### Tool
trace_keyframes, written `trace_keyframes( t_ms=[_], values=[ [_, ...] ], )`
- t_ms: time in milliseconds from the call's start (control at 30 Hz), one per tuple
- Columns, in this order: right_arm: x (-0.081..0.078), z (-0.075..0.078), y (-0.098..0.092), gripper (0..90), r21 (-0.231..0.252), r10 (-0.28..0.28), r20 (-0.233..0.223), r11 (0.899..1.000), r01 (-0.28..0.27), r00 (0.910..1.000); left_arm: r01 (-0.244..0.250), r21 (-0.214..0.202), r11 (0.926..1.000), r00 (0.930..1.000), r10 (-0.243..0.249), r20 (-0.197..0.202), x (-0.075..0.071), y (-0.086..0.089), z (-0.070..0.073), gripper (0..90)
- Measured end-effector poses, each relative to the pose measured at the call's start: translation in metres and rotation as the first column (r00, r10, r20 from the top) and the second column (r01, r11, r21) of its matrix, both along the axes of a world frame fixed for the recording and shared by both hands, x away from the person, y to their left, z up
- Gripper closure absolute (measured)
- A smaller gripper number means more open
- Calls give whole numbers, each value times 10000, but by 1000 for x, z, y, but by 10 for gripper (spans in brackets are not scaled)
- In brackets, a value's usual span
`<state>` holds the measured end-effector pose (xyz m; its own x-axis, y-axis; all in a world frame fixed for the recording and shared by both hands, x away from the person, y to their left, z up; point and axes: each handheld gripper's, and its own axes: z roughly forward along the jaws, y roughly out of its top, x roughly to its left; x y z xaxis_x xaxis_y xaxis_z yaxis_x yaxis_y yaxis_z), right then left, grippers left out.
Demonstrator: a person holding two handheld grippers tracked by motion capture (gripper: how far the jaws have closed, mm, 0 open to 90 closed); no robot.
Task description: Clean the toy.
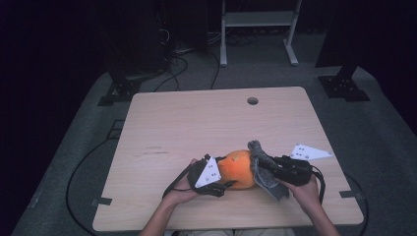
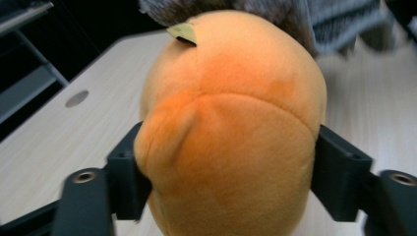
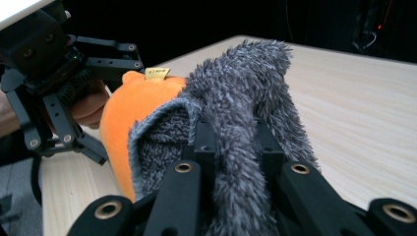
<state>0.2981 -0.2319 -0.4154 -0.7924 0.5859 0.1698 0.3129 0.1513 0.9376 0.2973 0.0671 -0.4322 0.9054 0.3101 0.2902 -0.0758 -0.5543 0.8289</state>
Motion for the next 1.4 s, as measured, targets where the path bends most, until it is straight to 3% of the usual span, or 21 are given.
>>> trace_keyframes(
  t_ms=[33,67,133,200,400,533,600,700,767,867,933,1000,1100,1167,1267,1333,1400],
  values=[
    [3,-4,2,765,-189,71,-170,9998,-74,9998,12,276,9996,9985,3,-554,2,0,-7,216],
    [5,-10,4,765,-338,172,-404,9993,-186,9990,168,220,9996,9972,-151,-729,3,1,-13,188],
    [7,-20,10,765,-393,247,-551,9989,-269,9982,217,15,9998,9964,-215,-819,4,5,-16,188],
    [10,-20,10,765,-335,235,-577,9991,-255,9981,193,-71,9998,9956,-199,-911,4,7,-15,205],
    [16,-30,-7,765,-698,-385,-1208,9971,302,9919,690,-46,9976,9956,-691,-627,0,5,-16,221],
    [15,-21,-6,765,115,-275,-918,9995,287,9954,784,96,9969,9960,-779,-445,-2,6,-15,224],
    [13,-19,3,765,-113,-66,-719,9999,58,9974,570,-214,9981,9939,-587,-930,1,9,-13,175],
    [13,-23,5,764,-110,32,-763,9999,-40,9971,27,-951,9955,9787,-221,-2041,8,11,-9,115],
    [14,-26,2,764,-121,-86,-860,9999,76,9963,-10,-790,9969,9797,-149,-2000,7,9,-10,180],
    [17,-36,-5,763,28,-355,-1482,9993,363,9883,17,-685,9977,9822,-145,-1871,6,9,-11,220],
    [18,-42,-11,763,-391,-753,-1840,9968,692,9800,69,-627,9980,9827,-184,-1845,7,12,-13,223],
    [18,-43,-15,764,-613,-828,-1909,9955,723,9781,179,-608,9980,9814,-291,-1897,7,15,-15,223],
    [13,-33,-16,763,315,-554,-1529,9976,610,9867,198,-629,9978,9812,-314,-1902,6,16,-16,223],
    [11,-26,-10,763,653,-278,-1233,9972,360,9920,249,-602,9979,9811,-359,-1899,7,15,-16,223],
    [11,-30,2,763,-73,-29,-1182,10000,20,9930,290,-533,9982,9815,-386,-1878,6,15,-16,221],
    [14,-36,-1,763,-73,-146,-1510,9999,136,9884,320,-568,9979,9827,-418,-1805,5,14,-16,218],
    [14,-38,-4,763,-1237,-697,-1408,9909,523,9876,372,-565,9977,9841,-464,-1712,3,11,-16,217]
  ],
)
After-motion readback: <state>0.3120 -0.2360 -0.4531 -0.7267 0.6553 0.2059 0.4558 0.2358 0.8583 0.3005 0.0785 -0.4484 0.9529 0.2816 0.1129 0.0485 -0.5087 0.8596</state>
